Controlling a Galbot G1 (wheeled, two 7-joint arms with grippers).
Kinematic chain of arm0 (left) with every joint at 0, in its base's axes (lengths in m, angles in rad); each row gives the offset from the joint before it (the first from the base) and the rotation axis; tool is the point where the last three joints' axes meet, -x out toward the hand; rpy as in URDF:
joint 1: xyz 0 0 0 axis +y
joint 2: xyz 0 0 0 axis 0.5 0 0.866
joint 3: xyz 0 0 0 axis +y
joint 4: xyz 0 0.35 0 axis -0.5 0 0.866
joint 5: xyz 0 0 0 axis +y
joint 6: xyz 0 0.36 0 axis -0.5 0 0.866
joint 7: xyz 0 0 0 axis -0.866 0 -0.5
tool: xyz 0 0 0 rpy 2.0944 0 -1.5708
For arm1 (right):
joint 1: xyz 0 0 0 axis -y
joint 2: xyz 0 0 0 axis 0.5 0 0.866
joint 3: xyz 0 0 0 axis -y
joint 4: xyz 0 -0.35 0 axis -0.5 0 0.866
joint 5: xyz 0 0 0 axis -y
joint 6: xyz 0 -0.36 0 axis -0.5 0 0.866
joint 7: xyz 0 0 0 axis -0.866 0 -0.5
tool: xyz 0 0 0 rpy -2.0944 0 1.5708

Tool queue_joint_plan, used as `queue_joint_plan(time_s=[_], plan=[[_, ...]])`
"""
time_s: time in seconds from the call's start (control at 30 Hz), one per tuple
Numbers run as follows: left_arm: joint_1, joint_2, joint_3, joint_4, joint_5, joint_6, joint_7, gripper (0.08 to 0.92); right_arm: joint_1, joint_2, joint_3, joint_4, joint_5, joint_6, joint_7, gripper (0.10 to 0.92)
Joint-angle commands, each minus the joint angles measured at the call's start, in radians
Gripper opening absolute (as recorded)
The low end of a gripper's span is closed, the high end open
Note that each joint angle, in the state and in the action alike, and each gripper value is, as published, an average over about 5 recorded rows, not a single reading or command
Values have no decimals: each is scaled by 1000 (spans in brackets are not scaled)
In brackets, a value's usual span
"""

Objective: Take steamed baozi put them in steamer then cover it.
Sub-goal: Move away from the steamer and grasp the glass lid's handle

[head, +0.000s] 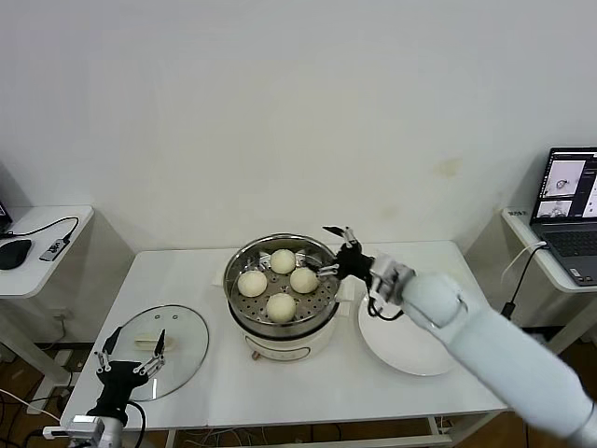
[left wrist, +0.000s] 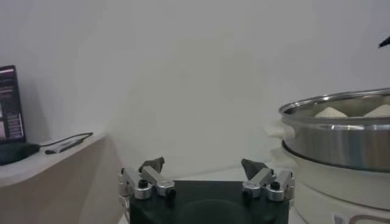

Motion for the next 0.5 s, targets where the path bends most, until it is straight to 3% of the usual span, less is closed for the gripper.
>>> queue_joint_plan(time_s=[0.03,0.13,0.27,0.5], plan=[[-10,-11,22,26,321,20,-132,823,-667,319,744,87,-255,262,-40,823],[10,-4,-13,34,570,14,-158,823,-747,394,842,127,-276,244,-48,823],[66,60,-72,52,836,-5,-135,823,-816,466,943,178,-257,209,-44,823],[79,111,-105,202,1201,-67,-180,823,-850,532,1024,142,-225,191,-7,823]])
